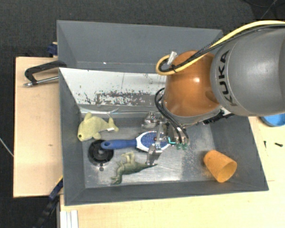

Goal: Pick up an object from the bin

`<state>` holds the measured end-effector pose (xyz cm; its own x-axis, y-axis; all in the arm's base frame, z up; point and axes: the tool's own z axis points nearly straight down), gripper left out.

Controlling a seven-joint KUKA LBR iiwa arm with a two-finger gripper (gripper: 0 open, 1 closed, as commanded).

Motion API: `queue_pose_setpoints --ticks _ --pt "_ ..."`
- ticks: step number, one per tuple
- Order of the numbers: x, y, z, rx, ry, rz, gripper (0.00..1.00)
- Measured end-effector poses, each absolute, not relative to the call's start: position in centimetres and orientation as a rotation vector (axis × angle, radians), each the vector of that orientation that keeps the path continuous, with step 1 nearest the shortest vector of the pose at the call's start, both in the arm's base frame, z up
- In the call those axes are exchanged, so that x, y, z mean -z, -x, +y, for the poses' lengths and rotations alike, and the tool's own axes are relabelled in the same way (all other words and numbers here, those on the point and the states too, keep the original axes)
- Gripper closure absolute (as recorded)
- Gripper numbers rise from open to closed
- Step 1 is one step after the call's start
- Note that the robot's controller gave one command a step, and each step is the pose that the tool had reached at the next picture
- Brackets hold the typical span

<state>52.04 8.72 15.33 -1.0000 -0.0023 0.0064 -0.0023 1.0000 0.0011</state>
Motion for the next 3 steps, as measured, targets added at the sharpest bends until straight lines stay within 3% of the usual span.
queue_pose_setpoints --ticks 1,2,3 --pt "-7.2 -56.3 7.5 0.003 -0.22 -3.14 0.0" --pt "-7.5 -56.5 7.6 0.005 -0.22 -3.148 1.0" --pt "-23.0 -54.6 4.6 0.0 -0.3 -3.139 1.0"
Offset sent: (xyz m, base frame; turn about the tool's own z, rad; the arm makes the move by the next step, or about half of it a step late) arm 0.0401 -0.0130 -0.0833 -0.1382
